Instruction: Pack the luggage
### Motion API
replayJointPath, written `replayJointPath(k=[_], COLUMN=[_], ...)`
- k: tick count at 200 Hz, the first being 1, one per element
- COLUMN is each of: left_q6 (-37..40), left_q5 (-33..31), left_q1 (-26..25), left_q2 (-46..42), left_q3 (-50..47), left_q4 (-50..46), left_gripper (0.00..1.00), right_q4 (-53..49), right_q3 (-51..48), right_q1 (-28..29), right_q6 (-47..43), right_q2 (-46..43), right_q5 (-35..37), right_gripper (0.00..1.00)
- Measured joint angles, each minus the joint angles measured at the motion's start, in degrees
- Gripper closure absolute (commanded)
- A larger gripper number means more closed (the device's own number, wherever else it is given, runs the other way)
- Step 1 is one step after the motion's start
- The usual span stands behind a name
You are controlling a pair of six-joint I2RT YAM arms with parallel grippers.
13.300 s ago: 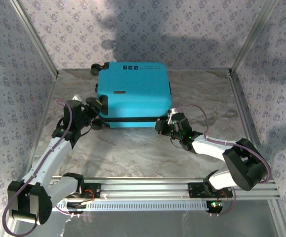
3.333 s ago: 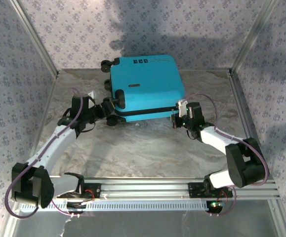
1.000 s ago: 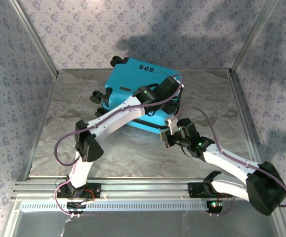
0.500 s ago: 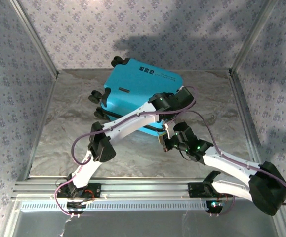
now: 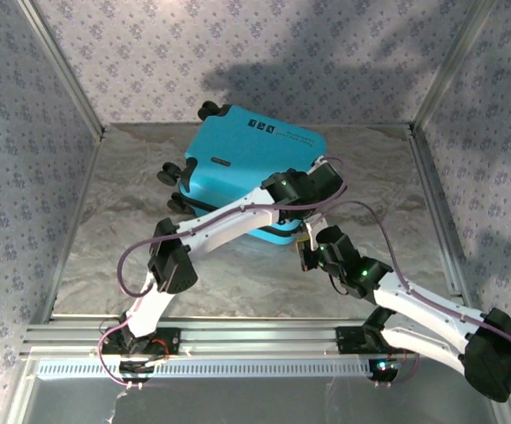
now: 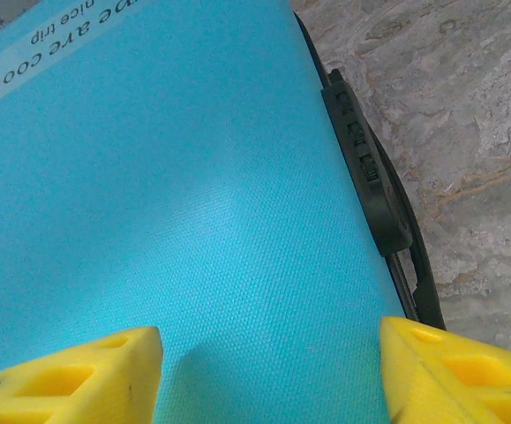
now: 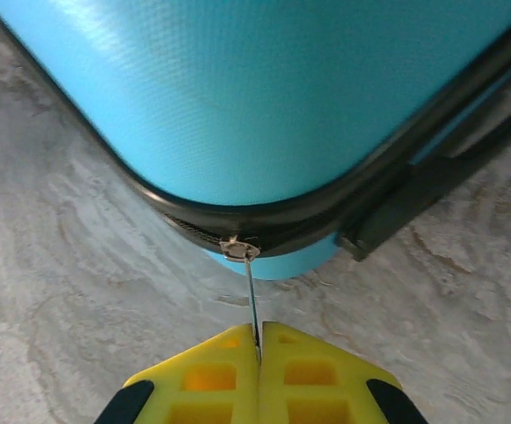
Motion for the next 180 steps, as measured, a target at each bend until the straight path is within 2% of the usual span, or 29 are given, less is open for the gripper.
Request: replayJointPath(k=[48, 80, 120, 180], left_q6=[-0.37, -0.39, -0.35, -0.37], left_q5=[2.51, 3.85, 5.7, 6.38], left_q1=[0.85, 1.55, 2.08, 2.27], left_q2=[-3.65, -5.79, -7.98, -9.51], left_q3=[-6.21, -9.88, -13.4, -16.13], left_q4=[4.81, 7.5, 10.64, 13.05], left_gripper=[0.39, 0.4, 0.4, 0.41], right_q4=[0.96, 5.01, 10.34, 16.76], right_q3=[0.09, -0.74, -1.6, 0.35], right_q1=[-0.04, -2.84, -11.17, -21.7], right_q6=[2.47, 2.93, 2.82, 2.19], right_q2=[2.01, 3.21, 5.11, 12.48], right_q5=[6.19, 6.43, -0.37, -10.93], right_gripper=[1.0, 1.0, 1.0, 1.0])
